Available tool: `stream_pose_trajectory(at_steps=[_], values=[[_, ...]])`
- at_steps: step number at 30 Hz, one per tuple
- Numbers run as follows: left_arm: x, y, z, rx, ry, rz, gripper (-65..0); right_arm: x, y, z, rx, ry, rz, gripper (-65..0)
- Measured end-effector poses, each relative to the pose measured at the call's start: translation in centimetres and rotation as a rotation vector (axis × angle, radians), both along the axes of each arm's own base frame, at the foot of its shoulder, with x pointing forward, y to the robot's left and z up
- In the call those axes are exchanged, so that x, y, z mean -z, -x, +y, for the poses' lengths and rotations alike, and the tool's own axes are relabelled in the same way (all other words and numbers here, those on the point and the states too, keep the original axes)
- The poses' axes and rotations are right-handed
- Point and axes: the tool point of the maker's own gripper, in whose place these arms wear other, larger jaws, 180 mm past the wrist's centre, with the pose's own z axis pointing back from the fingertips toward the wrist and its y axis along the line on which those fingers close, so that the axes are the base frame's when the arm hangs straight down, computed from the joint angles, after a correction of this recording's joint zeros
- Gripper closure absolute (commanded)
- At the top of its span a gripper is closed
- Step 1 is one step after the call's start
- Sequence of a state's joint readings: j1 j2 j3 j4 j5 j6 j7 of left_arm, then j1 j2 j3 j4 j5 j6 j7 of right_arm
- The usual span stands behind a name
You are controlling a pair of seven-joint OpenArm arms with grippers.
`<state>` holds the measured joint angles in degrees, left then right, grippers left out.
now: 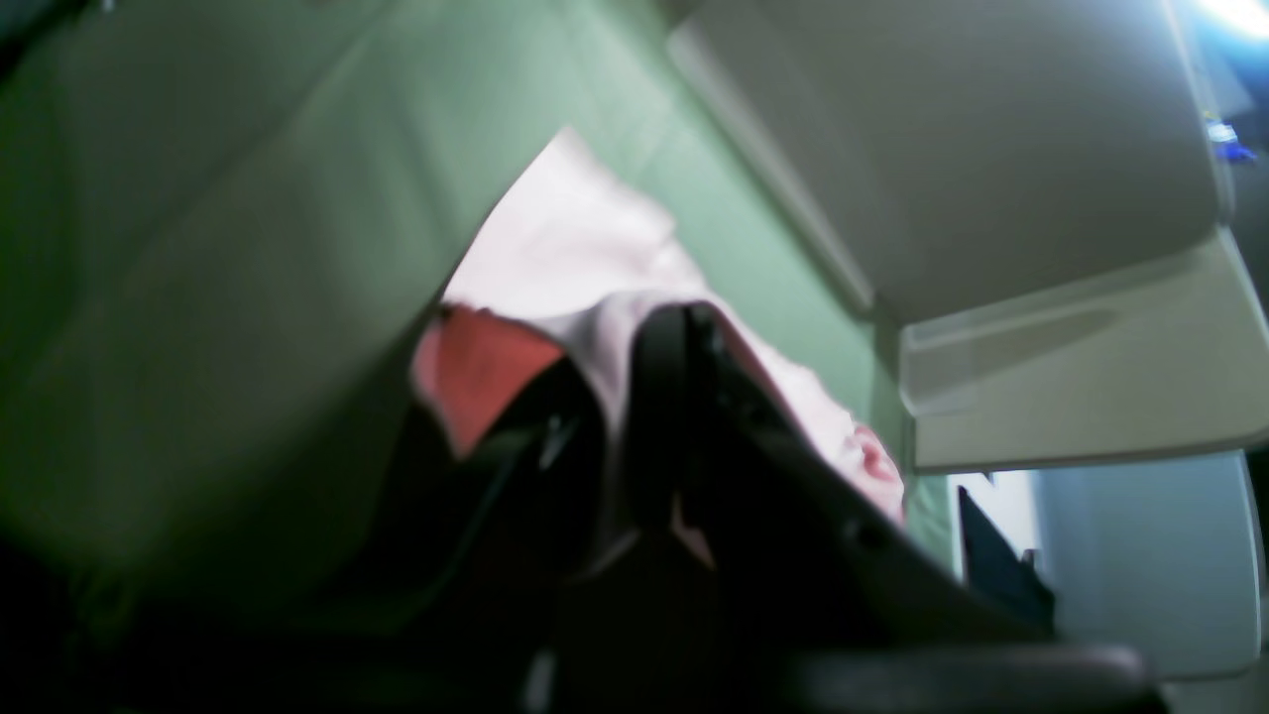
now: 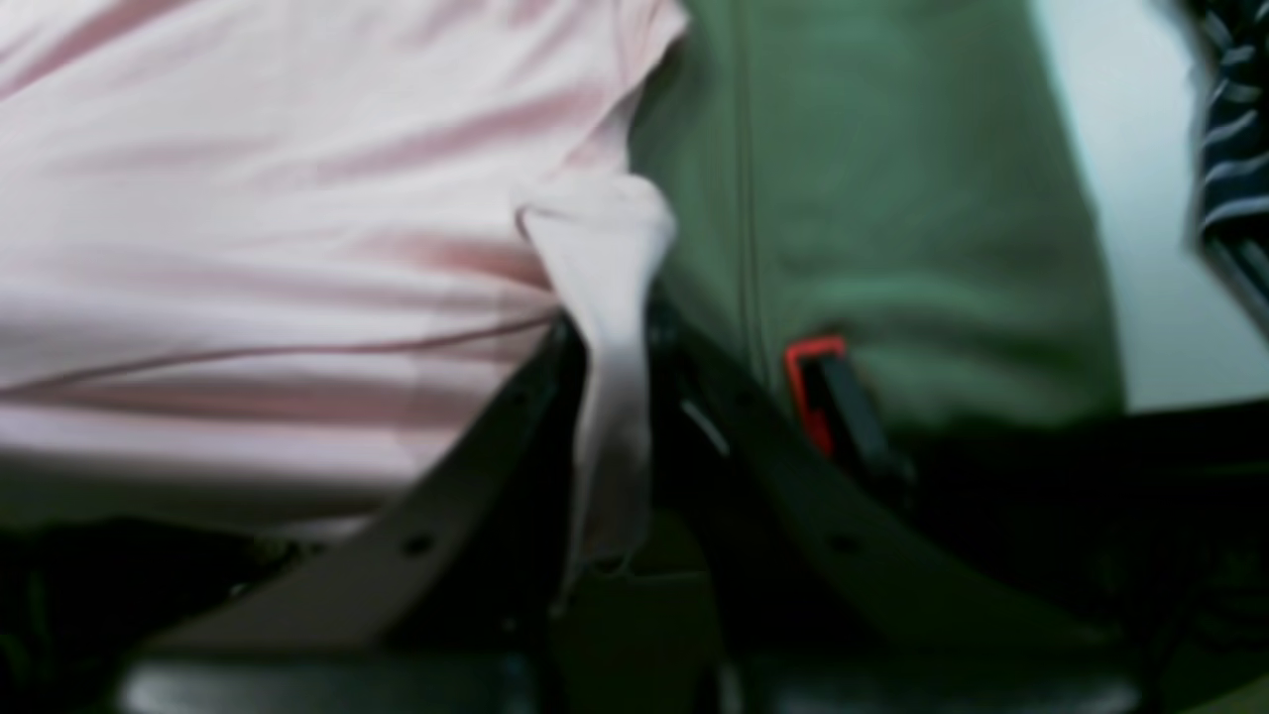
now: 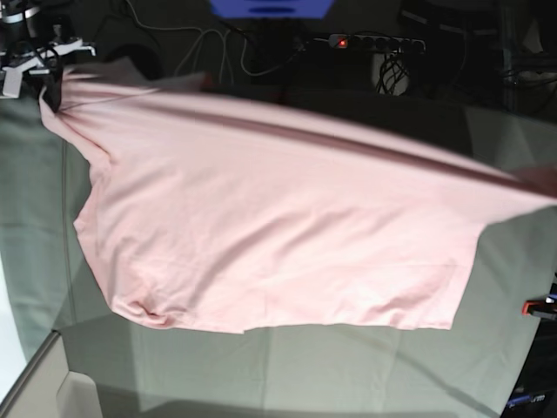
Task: Layout the t-shirt on the table in an organized manner, then fold the t-shirt properly
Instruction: 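Lay the shirt flat on the table and release both grippers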
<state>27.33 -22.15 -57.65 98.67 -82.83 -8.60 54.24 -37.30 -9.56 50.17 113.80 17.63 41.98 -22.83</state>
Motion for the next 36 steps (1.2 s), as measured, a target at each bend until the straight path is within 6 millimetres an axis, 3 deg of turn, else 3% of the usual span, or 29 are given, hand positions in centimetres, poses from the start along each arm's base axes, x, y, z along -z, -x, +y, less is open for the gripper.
stream_pose_trajectory(at_steps=[7, 10, 13, 16, 18, 24, 26, 28, 32, 36], values=[[6.5, 0.7, -0.3, -0.023, 0.217, 0.139, -0.5, 2.7, 1.2, -0.7, -0.013, 0.079, 0.147, 0.0], [9.0, 1.6, -0.5, -0.013, 0.244, 0.238, -0.8, 2.4, 0.4, -1.1, -0.015, 0.111, 0.134, 0.0], [10.0, 1.6, -1.7, 0.041, 0.297, 0.288, -4.5, 2.6, 0.7, -1.5, -0.011, 0.13, 0.161, 0.0], [10.0, 1.4, -1.7, 0.043, 0.31, 0.285, -5.0, 2.6, 0.9, -1.6, -0.006, 0.132, 0.165, 0.0], [10.1, 1.6, -1.5, 0.037, 0.311, 0.287, -5.2, 2.6, 0.9, -1.6, -0.005, 0.132, 0.165, -3.6], [10.1, 1.6, -1.3, 0.028, 0.31, 0.291, -6.3, 3.0, 2.0, -1.8, 0.005, 0.14, 0.201, -25.0], [10.1, 1.7, -1.3, 0.028, 0.31, 0.292, -11.7, 2.9, 2.0, -1.9, 0.006, 0.14, 0.198, -30.2], [10.1, 1.7, -1.2, 0.029, 0.308, 0.295, -21.4, 2.9, 2.0, -1.9, 0.006, 0.141, 0.201, -33.4], [10.1, 1.8, -1.1, 0.029, 0.302, 0.298, -39.4, 2.6, 2.4, -2.8, 0.033, 0.158, 0.199, -34.0], [10.0, 1.8, -1.1, 0.032, 0.302, 0.298, -42.6, 2.6, 2.5, -2.9, 0.033, 0.159, 0.202, -34.0]])
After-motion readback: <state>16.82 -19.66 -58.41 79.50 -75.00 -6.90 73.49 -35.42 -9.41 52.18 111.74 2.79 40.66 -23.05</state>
